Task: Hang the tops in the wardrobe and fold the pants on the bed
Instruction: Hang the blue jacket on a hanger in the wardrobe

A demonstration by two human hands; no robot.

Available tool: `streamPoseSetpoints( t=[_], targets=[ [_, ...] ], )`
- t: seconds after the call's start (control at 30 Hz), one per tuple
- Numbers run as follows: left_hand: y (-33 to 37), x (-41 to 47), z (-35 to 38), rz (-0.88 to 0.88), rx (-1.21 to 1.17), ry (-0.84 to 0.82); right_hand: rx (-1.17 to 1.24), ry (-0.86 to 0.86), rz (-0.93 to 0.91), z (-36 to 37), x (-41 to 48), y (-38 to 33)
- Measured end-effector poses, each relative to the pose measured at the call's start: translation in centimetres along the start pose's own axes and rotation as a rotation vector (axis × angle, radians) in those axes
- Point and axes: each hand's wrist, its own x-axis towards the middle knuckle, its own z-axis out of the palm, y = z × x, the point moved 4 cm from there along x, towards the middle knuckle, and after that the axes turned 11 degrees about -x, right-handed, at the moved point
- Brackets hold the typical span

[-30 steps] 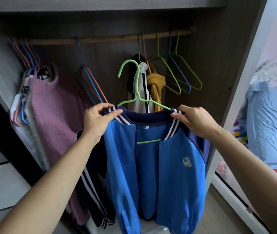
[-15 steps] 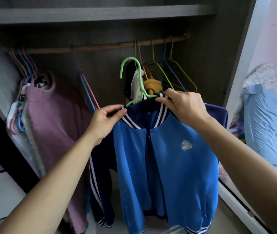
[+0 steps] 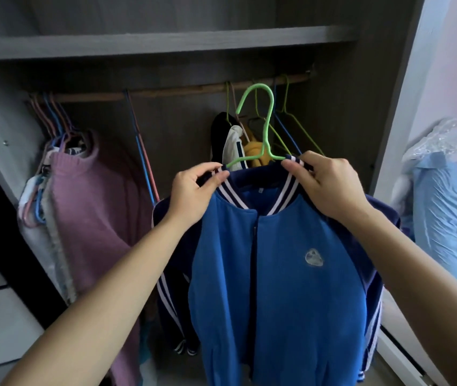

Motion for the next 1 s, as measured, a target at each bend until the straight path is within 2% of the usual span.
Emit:
streamPoseSetpoints(
  t=[0.23,0.4,0.47,0.57,0.63,0.77,1.0],
  targets=[
    [-3.1,-1.7,3.9,-0.122,-0.001,-0.031,0.082,-0.148,0.033,-0.2,-1.1,2.8],
    [-3.1,-0.7,4.3,-0.081,0.187,-0.047,0.181,-0.280,0.076,0.2,-0.4,2.9],
    [-2.8,0.3,3.7,-0.053,0.272,-0.030,0.339,-0.431,0.115,0.5,0.5,2.5],
    [-2.7,2.1,2.4,-0.074,0.346,-0.013,0.723,-0.702,0.275,1.2,1.7,1.8],
    [-2.8,3.9,1.4,-0.069,0.404,-0.034,0.844,-0.784,0.290,1.7,2.9,0.8],
    [-3.8,8.5,-0.5,-0.002,0.572,-0.109,0.918,-0.714,0.242,3.2,5.8,-1.8],
    [-6.3,16.4,-3.3,0.146,0.756,-0.276,0.770,-0.387,0.220,7.0,11.2,-6.6]
  ],
)
